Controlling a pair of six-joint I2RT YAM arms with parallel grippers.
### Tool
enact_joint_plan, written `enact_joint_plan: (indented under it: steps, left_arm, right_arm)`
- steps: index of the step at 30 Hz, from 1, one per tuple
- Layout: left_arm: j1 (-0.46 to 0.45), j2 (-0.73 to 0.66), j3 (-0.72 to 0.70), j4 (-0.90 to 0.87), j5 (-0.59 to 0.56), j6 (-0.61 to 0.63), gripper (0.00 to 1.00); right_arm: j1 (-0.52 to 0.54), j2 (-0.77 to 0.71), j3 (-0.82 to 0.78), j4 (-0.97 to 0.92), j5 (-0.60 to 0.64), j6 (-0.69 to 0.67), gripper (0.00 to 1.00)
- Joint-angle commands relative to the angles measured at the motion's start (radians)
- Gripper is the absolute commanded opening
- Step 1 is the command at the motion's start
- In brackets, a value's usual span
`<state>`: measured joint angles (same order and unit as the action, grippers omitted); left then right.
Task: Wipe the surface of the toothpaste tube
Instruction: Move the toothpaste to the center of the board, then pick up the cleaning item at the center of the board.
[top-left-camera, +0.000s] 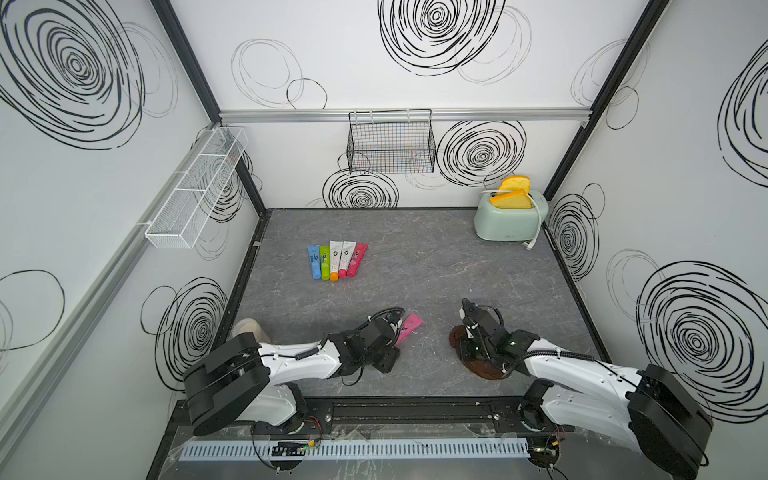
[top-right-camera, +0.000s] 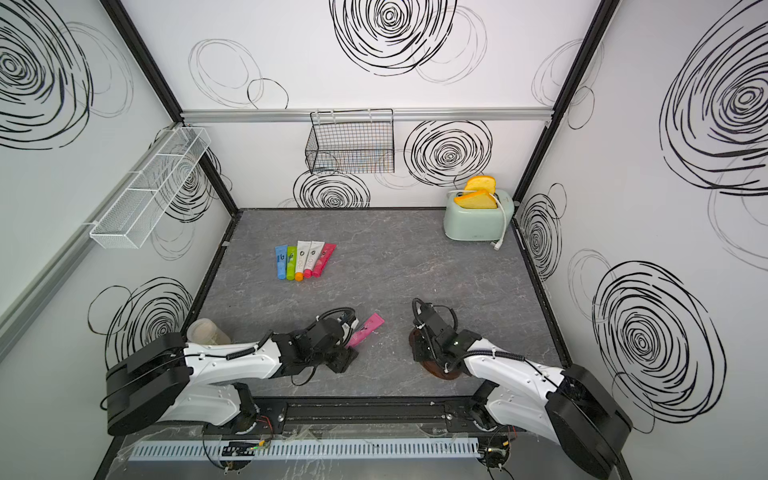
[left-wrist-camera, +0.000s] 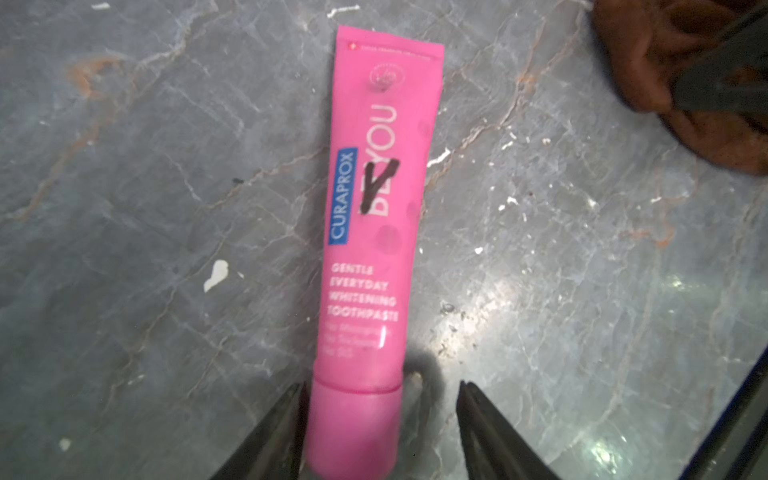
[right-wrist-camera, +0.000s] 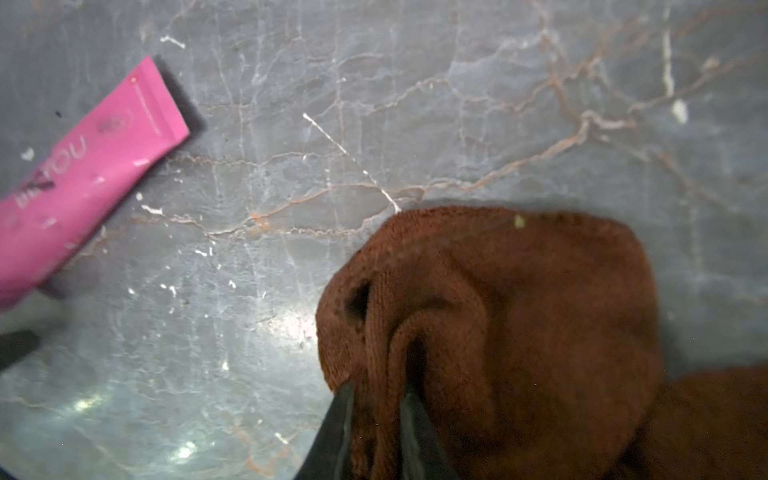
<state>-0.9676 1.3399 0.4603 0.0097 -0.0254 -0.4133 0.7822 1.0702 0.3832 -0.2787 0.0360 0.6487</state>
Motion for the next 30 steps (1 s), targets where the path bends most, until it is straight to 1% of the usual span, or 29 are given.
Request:
enact_joint_plan:
  steps: [1, 2, 4, 8, 11, 13, 18, 19, 20, 22, 24, 25, 26, 27, 29, 30]
  left_arm:
    - [-0.024, -0.022, -0.027, -0.003, 0.005, -0.057, 0.59]
    - [-0.031, -0.027, -0.03, 0.0, 0.0, -0.06, 0.56]
    - [-0.043, -0.031, -0.032, 0.001, -0.015, -0.061, 0.5]
    - [-0.054, -0.031, -0.021, 0.007, -0.041, -0.035, 0.38]
    - [-0.056, -0.032, -0.008, 0.01, -0.061, -0.018, 0.34]
    - [-0.056, -0.026, 0.002, 0.012, -0.072, 0.025, 0.32]
    - [-0.057, -0.004, 0.023, 0.029, -0.074, 0.068, 0.29]
    - [-0.057, 0.001, 0.026, 0.032, -0.073, 0.073, 0.32]
    - [-0.057, 0.006, 0.031, 0.029, -0.076, 0.075, 0.39]
    - [-0.058, 0.013, 0.039, 0.024, -0.083, 0.072, 0.64]
    - [-0.06, 0.009, 0.043, 0.022, -0.067, 0.064, 0.77]
    - [-0.063, 0.005, 0.042, 0.023, -0.053, 0.057, 0.86]
    - [-0.065, 0.001, 0.04, 0.025, -0.043, 0.049, 0.89]
    - [-0.066, -0.004, 0.037, 0.03, -0.035, 0.037, 0.9]
    - [-0.066, -0.007, 0.035, 0.035, -0.035, 0.016, 0.9]
    - [-0.066, -0.003, 0.036, 0.041, -0.042, 0.01, 0.88]
  right_arm:
    - [0.005, -0.037, 0.02, 0.037, 0.027, -0.014, 0.09]
    - [0.005, -0.05, 0.035, 0.041, 0.031, -0.028, 0.06]
    - [0.003, -0.071, 0.058, 0.063, 0.029, -0.063, 0.02]
    - [-0.013, -0.089, 0.098, 0.151, -0.081, -0.169, 0.02]
    - [-0.021, -0.072, 0.119, 0.213, -0.123, -0.211, 0.02]
    - [-0.029, -0.042, 0.14, 0.238, -0.138, -0.234, 0.02]
    - [-0.046, 0.043, 0.158, 0.292, -0.217, -0.274, 0.02]
    - [-0.05, 0.056, 0.16, 0.295, -0.233, -0.281, 0.02]
    - [-0.054, 0.065, 0.161, 0.294, -0.243, -0.285, 0.02]
    - [-0.061, 0.07, 0.152, 0.297, -0.246, -0.287, 0.02]
    - [-0.077, 0.06, 0.138, 0.294, -0.243, -0.288, 0.02]
    - [-0.089, 0.052, 0.132, 0.288, -0.243, -0.288, 0.03]
    - [-0.1, 0.045, 0.126, 0.285, -0.245, -0.287, 0.02]
    - [-0.117, 0.034, 0.118, 0.283, -0.25, -0.287, 0.03]
    - [-0.145, 0.017, 0.104, 0.283, -0.263, -0.285, 0.03]
    - [-0.159, 0.009, 0.097, 0.284, -0.269, -0.284, 0.03]
